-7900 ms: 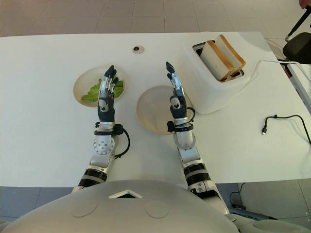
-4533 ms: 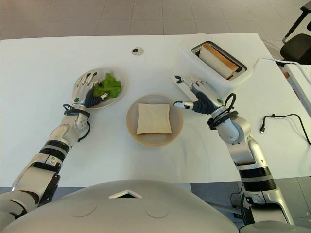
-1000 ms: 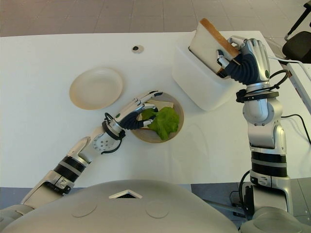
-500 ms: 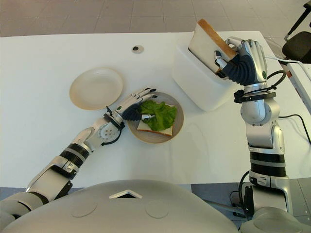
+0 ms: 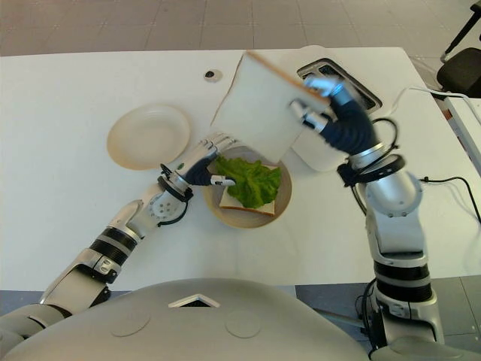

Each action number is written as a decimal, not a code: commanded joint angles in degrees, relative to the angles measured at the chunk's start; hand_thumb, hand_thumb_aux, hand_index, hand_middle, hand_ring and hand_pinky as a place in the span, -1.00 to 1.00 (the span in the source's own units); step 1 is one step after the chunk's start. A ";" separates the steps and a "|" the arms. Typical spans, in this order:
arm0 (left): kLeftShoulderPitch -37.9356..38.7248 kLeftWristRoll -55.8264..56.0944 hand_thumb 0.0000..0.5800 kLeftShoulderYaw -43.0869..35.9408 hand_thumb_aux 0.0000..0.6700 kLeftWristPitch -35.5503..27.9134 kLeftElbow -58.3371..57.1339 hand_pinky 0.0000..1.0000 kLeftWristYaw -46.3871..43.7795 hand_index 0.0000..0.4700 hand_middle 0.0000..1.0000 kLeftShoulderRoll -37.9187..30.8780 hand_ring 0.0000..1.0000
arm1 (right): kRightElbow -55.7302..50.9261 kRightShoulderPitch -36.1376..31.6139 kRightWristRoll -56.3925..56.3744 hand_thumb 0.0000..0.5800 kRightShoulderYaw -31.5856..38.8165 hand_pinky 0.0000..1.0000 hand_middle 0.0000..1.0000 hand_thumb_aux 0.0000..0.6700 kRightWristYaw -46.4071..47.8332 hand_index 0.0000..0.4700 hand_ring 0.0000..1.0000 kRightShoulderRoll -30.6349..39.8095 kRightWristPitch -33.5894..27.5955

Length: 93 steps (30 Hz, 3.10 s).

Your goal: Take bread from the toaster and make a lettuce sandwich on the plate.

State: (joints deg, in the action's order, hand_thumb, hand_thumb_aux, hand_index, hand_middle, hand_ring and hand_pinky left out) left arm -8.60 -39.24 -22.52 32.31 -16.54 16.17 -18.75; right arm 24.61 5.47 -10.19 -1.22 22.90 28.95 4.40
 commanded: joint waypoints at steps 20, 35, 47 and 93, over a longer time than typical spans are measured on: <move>15.98 -1.72 -1.00 -12.38 -1.00 8.92 12.91 -1.00 -25.09 -1.00 -1.00 -13.45 -1.00 | -30.93 -5.69 29.55 0.76 13.33 0.65 0.65 0.30 -3.19 0.30 0.65 1.53 13.96; 13.40 -0.15 -1.00 -6.75 -1.00 6.79 11.68 -1.00 -20.32 -1.00 -1.00 -12.68 -1.00 | -9.03 3.34 23.45 -1.00 3.13 -1.00 -1.00 -1.00 -12.12 -1.00 -1.00 1.45 23.97; 24.18 58.96 1.00 -15.27 1.00 9.37 36.26 1.00 -45.05 1.00 1.00 -23.75 1.00 | -3.08 23.01 -2.83 1.00 20.81 1.00 1.00 1.00 22.41 1.00 1.00 17.55 33.57; 17.35 39.64 -1.00 3.96 -1.00 8.06 10.48 -1.00 -14.92 -1.00 -1.00 10.24 -1.00 | -25.75 4.02 19.04 -1.00 10.27 -1.00 -1.00 -1.00 -19.99 -1.00 -1.00 -15.25 30.30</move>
State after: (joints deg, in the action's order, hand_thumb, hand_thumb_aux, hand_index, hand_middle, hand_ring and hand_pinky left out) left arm 9.04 1.48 -19.91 42.77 -4.54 0.26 -10.12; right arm 0.14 10.60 8.48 9.98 4.12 14.92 33.57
